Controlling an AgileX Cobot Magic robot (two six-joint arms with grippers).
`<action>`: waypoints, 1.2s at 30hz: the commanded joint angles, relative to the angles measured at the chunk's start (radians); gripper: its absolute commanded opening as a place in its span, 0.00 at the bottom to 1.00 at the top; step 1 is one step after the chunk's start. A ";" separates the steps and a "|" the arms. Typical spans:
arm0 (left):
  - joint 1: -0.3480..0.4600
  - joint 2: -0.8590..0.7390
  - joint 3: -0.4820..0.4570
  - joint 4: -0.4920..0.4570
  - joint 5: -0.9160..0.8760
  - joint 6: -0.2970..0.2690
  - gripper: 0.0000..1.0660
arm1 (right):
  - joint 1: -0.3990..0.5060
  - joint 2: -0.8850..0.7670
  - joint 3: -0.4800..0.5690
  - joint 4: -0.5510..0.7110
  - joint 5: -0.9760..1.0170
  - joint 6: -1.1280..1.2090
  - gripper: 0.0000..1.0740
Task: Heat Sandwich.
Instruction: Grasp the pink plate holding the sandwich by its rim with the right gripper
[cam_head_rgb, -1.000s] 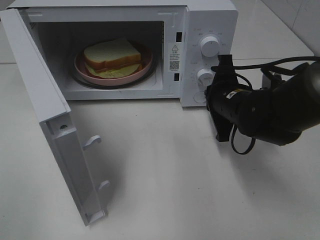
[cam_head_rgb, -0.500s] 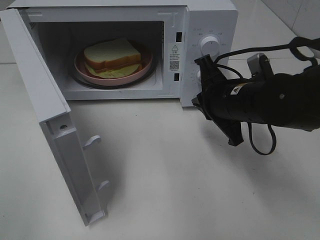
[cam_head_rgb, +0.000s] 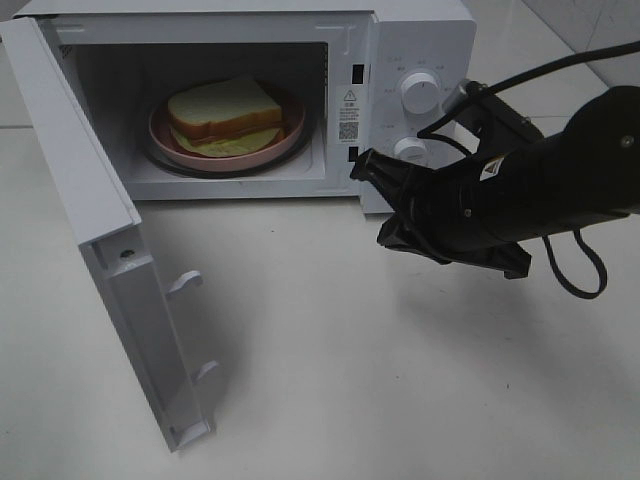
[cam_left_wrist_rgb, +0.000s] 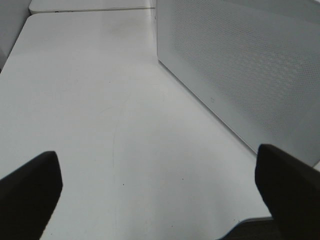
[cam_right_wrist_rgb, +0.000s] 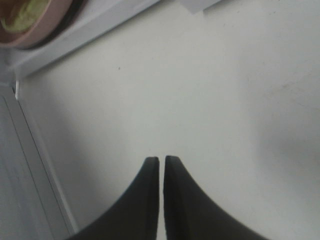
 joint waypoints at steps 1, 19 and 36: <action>-0.001 -0.016 0.000 -0.007 -0.009 0.002 0.91 | -0.002 -0.014 -0.018 -0.029 0.064 -0.057 0.03; -0.001 -0.016 0.000 -0.007 -0.009 0.002 0.91 | -0.002 -0.017 -0.163 -0.313 0.576 -0.513 0.07; -0.001 -0.016 0.000 -0.007 -0.009 0.002 0.91 | -0.002 -0.021 -0.169 -0.337 0.699 -1.249 0.09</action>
